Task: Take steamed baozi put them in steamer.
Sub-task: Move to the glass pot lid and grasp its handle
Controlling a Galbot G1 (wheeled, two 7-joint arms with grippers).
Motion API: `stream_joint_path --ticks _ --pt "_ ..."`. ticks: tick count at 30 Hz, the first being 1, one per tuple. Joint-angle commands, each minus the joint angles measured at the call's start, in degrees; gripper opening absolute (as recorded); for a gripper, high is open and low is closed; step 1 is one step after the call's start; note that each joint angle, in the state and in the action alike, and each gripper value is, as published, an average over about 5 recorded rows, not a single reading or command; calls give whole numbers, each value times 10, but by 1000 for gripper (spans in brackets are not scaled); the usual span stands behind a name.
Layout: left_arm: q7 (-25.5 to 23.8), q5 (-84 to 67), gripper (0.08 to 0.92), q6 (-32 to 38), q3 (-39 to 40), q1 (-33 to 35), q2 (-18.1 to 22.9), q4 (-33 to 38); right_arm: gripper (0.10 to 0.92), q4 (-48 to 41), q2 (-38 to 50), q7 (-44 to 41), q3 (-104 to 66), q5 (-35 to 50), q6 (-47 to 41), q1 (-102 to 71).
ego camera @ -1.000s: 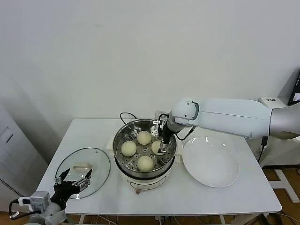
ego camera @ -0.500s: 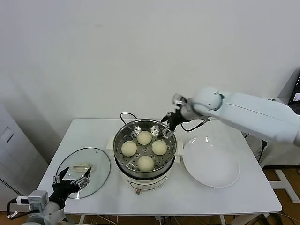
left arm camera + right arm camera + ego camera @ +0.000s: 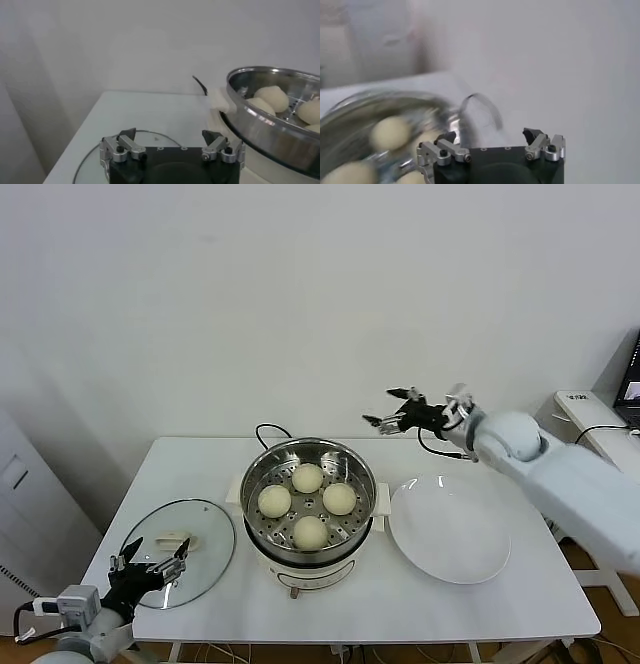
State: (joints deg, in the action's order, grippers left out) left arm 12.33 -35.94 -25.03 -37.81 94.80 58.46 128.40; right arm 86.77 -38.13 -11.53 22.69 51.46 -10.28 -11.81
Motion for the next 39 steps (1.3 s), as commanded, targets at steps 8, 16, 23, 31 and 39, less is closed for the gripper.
stream_joint_path --ticks 8,16,23,31,39 --pt "-34 171 823 34 -14 10 -30 -51 823 39 -157 131 -504 -181 111 -459" --pt "-77 402 823 102 -10 21 -40 -85 823 48 -234 79 -582 -253 109 -521" --pt "-91 634 823 176 -2 8 -20 -135 823 46 -280 70 -606 -288 108 -539" --pt "-100 792 823 217 9 -11 7 -177 823 47 -300 56 -622 -303 103 -551" --pt "-95 923 823 249 19 -55 32 -236 823 35 -303 51 -622 -314 105 -548"
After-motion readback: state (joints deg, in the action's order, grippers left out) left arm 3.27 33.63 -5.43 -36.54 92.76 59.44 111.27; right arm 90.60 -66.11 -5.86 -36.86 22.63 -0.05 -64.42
